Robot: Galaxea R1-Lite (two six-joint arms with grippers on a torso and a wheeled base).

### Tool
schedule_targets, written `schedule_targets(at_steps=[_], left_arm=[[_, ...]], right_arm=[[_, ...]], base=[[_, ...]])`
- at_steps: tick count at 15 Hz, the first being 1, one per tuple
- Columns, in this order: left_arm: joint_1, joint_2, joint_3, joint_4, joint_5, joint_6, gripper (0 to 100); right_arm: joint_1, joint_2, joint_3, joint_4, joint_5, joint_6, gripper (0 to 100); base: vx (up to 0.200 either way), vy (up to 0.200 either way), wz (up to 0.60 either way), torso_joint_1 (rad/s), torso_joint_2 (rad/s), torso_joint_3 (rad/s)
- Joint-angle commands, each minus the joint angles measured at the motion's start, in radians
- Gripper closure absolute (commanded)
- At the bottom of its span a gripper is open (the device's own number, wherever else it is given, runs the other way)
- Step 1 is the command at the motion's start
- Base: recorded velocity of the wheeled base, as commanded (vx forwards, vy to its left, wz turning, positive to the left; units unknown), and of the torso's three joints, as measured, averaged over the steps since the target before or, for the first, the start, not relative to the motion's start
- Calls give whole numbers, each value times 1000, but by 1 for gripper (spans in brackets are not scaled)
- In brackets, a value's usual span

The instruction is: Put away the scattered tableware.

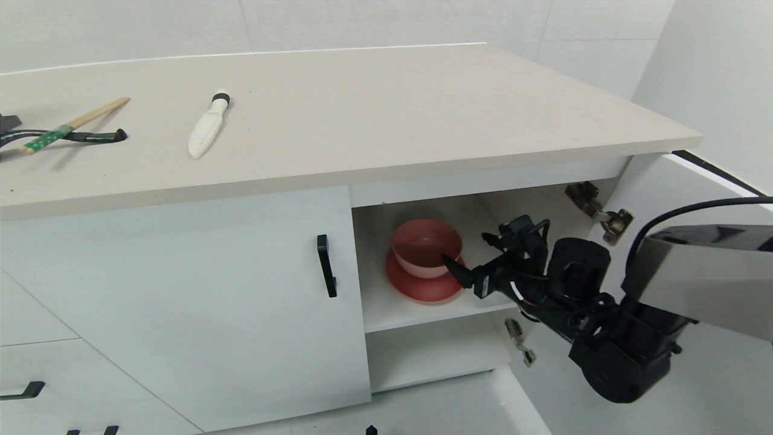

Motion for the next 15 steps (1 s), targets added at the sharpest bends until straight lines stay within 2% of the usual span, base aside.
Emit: schedule_targets(at_steps=[1, 5, 8, 9, 12, 15], left_arm=[[0, 2, 0, 0, 0, -1, 0], [0, 2, 0, 0, 0, -3, 0], [0, 2, 0, 0, 0, -3, 0], [0, 2, 0, 0, 0, -3, 0], [0, 2, 0, 0, 0, -4, 0], [0, 2, 0, 0, 0, -4, 0]], right_arm=[[37, -188, 159, -13, -20, -14, 0], [38, -475, 420, -13, -38, -54, 0], [26, -598, 615, -13, -38, -50, 0], [-2, -667, 618, 11, -75, -44, 0], [-43, -838, 618, 153, -152, -21, 0], [-54, -1104, 618, 454, -178, 45, 0]], base=[[0, 0, 0, 0, 0, 0], [0, 0, 0, 0, 0, 0], [0, 0, 0, 0, 0, 0], [0, 0, 0, 0, 0, 0], [0, 0, 0, 0, 0, 0], [0, 0, 0, 0, 0, 0]])
